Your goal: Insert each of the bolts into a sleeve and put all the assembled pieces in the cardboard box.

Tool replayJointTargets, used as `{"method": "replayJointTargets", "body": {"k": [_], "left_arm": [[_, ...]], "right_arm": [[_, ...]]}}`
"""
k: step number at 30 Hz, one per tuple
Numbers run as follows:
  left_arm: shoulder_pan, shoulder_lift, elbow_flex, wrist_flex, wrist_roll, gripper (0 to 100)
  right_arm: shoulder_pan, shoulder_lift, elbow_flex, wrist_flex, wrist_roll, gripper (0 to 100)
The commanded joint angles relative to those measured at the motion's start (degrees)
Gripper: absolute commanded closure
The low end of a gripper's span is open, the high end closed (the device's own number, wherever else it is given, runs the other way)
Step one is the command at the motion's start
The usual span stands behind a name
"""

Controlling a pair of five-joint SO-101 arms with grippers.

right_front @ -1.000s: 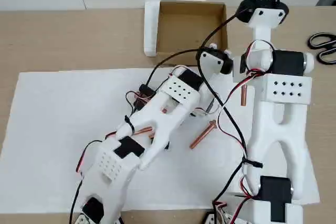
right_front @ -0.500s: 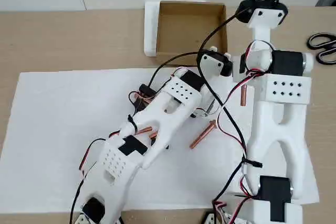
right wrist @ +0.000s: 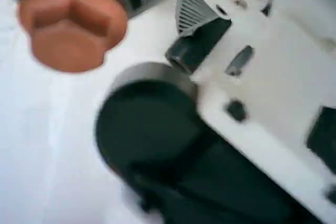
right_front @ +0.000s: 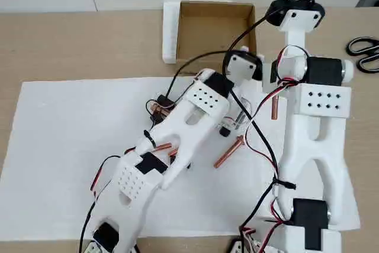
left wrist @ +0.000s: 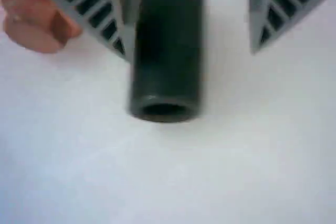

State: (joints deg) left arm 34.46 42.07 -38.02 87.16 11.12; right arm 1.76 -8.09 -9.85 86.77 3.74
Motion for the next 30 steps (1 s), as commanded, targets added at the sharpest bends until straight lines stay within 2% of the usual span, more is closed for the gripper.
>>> {"method": "replayJointTargets", "body": {"k": [1,7,10,13,18,25,30], "left_arm": [[-1.58,-0.53,-7.25,3.34,0.18,86],[-5.36,-0.53,-14.02,8.18,0.09,86],[-9.32,-0.62,-18.86,11.87,0.09,86],[-15.74,-0.62,-25.1,13.36,0.35,86],[-30.42,-6.77,-31.87,13.36,0.18,86],[-46.33,-20.84,-27.21,13.36,0.18,86],[-53.98,-32.09,-18.42,13.36,-2.11,86]], "right_arm": [[0.13,-0.48,-0.44,-0.57,-0.53,99.3],[0.04,-0.48,-0.44,-0.66,-0.53,99.3],[-2.59,-0.13,-0.35,-0.66,-0.53,99.4],[-7.6,0.04,-0.35,-0.75,-1.58,99.4],[-15.78,0.92,0.7,-3.21,-6.68,99.5],[-25.98,9.45,3.6,-8.84,-8.35,99.5],[-34.68,14.9,3.6,-13.14,-8.79,99.5]]}}
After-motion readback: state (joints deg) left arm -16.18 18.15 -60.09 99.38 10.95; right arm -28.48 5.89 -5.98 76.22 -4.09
